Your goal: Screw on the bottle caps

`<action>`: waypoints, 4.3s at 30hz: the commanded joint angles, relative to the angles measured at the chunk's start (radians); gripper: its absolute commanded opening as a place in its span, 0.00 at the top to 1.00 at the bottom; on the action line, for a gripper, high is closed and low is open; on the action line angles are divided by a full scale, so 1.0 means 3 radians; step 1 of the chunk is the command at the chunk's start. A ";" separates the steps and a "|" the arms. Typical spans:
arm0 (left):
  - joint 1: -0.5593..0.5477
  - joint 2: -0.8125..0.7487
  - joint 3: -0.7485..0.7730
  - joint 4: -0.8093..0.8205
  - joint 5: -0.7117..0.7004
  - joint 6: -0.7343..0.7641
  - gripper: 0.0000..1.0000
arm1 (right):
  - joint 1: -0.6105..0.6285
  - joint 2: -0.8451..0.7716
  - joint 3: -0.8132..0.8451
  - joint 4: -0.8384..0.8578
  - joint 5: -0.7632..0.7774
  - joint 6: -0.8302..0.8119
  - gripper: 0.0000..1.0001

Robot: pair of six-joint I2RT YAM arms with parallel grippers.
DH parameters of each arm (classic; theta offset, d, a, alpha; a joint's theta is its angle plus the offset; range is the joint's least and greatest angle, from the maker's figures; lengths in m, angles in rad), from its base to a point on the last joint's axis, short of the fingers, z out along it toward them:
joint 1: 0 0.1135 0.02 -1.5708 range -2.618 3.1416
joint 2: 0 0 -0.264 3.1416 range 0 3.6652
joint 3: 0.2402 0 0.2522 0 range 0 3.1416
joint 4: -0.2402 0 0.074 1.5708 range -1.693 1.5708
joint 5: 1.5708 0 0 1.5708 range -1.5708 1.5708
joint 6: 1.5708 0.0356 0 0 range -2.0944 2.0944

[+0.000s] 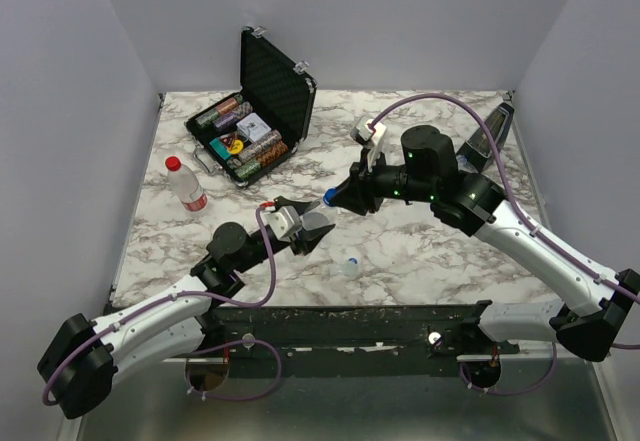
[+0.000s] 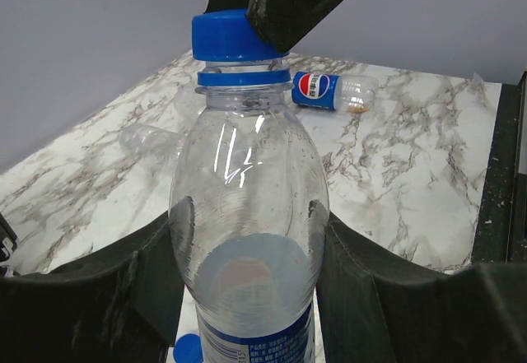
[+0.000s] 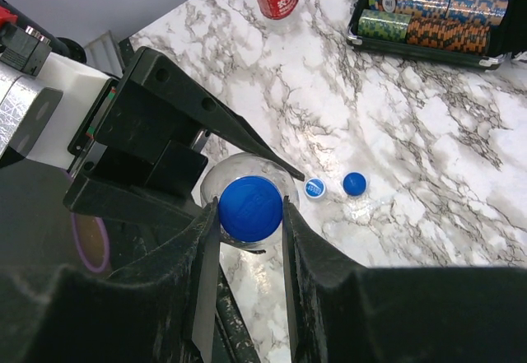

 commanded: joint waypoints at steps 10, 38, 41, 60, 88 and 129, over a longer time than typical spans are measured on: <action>0.0066 0.0074 0.0142 0.0362 0.0306 -0.0229 1.00 | -0.0051 -0.0201 -0.0061 -0.0266 -0.0492 -0.0393 0.99; 0.0122 0.0146 0.0193 0.0286 0.0256 -0.0214 1.00 | -0.0312 -0.0145 -0.0004 -0.0424 -0.1025 -0.0701 0.99; 0.0122 0.0125 0.0193 0.0230 0.0097 -0.0178 1.00 | -0.0307 -0.0176 -0.0081 -0.0307 -0.0943 -0.0578 0.99; 0.0122 0.0136 0.0280 -0.0077 -0.0250 -0.0163 1.00 | -0.0338 -0.0268 -0.0035 -0.0209 -0.0075 -0.0389 0.76; 0.0235 -0.0320 0.0367 -0.0481 -0.0880 0.0119 1.00 | -0.0373 0.1772 -0.0961 0.0773 0.1343 0.0102 0.70; 0.0281 -0.0365 0.0372 -0.0481 -0.0742 0.0022 1.00 | -0.0348 0.2570 0.0573 -0.1094 0.1338 -0.0077 0.50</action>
